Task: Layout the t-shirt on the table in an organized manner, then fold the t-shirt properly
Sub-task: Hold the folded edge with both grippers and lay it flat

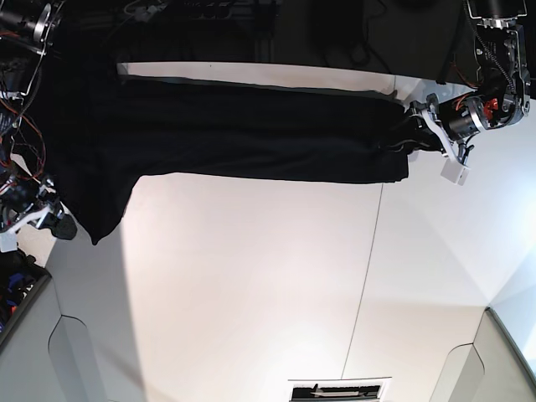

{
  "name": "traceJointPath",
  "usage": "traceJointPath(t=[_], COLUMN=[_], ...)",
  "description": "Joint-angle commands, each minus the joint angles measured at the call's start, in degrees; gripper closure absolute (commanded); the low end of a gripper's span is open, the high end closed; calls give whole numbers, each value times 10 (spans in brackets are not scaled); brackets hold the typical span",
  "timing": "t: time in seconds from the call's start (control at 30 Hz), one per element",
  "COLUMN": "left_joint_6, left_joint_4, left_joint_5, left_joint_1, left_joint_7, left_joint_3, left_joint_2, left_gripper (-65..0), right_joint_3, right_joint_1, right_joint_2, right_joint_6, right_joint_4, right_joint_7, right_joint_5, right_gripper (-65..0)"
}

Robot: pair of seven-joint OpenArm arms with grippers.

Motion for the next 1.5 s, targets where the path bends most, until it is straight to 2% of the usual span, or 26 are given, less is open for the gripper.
traceJointPath(t=[0.0, 0.2, 0.37, 0.43, 0.5, 0.53, 0.57, 0.67, 0.77, 0.93, 1.17, 1.2, 1.23, 1.3, 1.37, 1.4, 1.47], left_joint_6=[-7, -7, -7, -7, -7, -7, -7, -7, -7, -7, -7, -7, -7, -7, -7, -7, -7], left_joint_4=[8, 8, 8, 8, 8, 8, 8, 8, 8, 7, 7, 7, 7, 7, 8, 8, 7], left_joint_5=[-17, -17, -16, -16, -14, -14, -13, -12, -10, 23, 23, 23, 23, 23, 23, 22, 20], left_joint_1=[-3, -5, -5, -5, -5, -5, -5, -5, -5, -1, 14, 14, 14, 14, 14, 14, 14], left_joint_7=[-5, -14, -13, -13, -13, -13, -14, -17, -17, -17, -29, -30, -33, -33, -33, -33, -35], left_joint_3=[-3, -3, -3, -3, -3, -3, -3, -3, -3, -3, -3, -3, -3, -3, -3, -3, -3], left_joint_2=[-8, -8, -8, -8, -8, -8, -8, -8, -8, -9, -8, -8, -8, -8, -8, -8, -8], left_gripper=[-249, -249, -249, -249, -249, -249, -249, -249, -249, -249, -249, -249, -249, -249, -249, -249, -249], right_joint_3=[17, 73, 88, 85, 76, 68, 57, 6, -50, -125, -172, -172, -172, -172, -172, -172, -172], right_joint_1=[-10, -106, -109, -108, -107, -103, -95, -57, -12, 54, 64, 64, 64, 64, 64, 64, 64], right_joint_2=[13, 13, 13, 13, 13, 13, 13, 14, 14, 11, 8, 8, 8, 8, 8, 8, 8], right_joint_6=[5, 5, 2, 2, -2, -7, -17, -32, -32, -31, -27, -27, -27, -27, -27, -27, -27], right_joint_4=[33, 139, 139, 139, 139, 136, 129, 82, 7, -93, -103, -103, -103, -103, -103, -103, -103], right_joint_7=[5, 10, 41, 74, 107, 120, 127, 139, 154, 157, 156, 156, 156, 156, 156, 156, 156], right_joint_5=[13, 11, -43, -68, -105, -128, -151, -202, -224, -221, -194, -192, -191, -191, -191, -191, -191], right_gripper=[0, 0, -1, -217, -383, -420, -424, -424, -424, -424, -413, -382, -325, -176, -58, -15, 0])
